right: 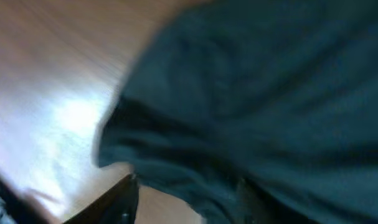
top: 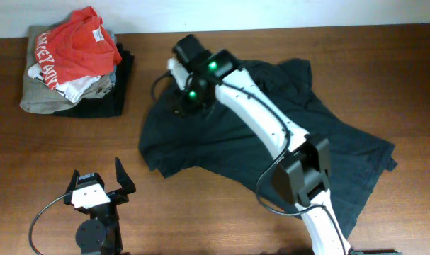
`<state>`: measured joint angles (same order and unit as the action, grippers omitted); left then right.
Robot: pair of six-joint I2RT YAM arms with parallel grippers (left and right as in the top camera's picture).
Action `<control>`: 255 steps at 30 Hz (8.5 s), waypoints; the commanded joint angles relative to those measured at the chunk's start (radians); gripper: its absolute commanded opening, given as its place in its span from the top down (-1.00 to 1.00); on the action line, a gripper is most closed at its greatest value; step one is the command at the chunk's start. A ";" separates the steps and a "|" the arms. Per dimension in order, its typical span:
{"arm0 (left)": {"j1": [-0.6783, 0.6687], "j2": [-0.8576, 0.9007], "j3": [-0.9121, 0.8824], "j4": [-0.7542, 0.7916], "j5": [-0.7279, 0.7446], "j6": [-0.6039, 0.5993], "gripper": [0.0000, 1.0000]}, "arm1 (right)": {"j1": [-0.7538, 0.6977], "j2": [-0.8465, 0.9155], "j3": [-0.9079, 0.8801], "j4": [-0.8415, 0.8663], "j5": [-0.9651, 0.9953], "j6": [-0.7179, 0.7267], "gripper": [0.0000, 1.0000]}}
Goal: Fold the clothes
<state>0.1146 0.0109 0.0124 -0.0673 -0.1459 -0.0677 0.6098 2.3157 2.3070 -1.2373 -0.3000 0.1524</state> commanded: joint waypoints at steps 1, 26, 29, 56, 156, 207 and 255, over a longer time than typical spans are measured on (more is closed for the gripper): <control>0.006 -0.006 -0.003 -0.002 0.007 0.019 -0.98 | -0.085 -0.030 0.018 -0.084 0.136 0.006 -0.13; 0.006 -0.006 -0.003 -0.002 0.007 0.019 -0.98 | -0.879 -0.030 -0.335 -0.220 0.230 0.040 0.74; 0.006 -0.006 -0.003 -0.002 0.007 0.019 -0.98 | -0.901 -0.030 -0.351 -0.220 0.233 0.040 0.87; 0.006 -0.006 -0.003 -0.002 0.007 0.019 -0.99 | -0.911 -0.030 -0.651 0.468 0.233 0.009 0.92; 0.006 -0.006 -0.003 -0.002 0.007 0.019 -0.99 | -0.748 -0.193 0.805 -0.462 0.200 0.126 -0.97; 0.005 0.920 1.242 -1.152 0.211 -0.330 -0.99 | -0.983 -0.671 -0.846 0.121 0.227 0.321 -0.98; -0.235 1.414 0.629 -0.935 0.320 -0.679 -0.01 | -0.983 -0.670 -0.849 0.095 0.273 0.320 -0.97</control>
<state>-0.1169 1.3907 0.6506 -1.0035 0.1905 -0.7391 -0.3706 1.6539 1.4666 -1.1187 -0.0761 0.4679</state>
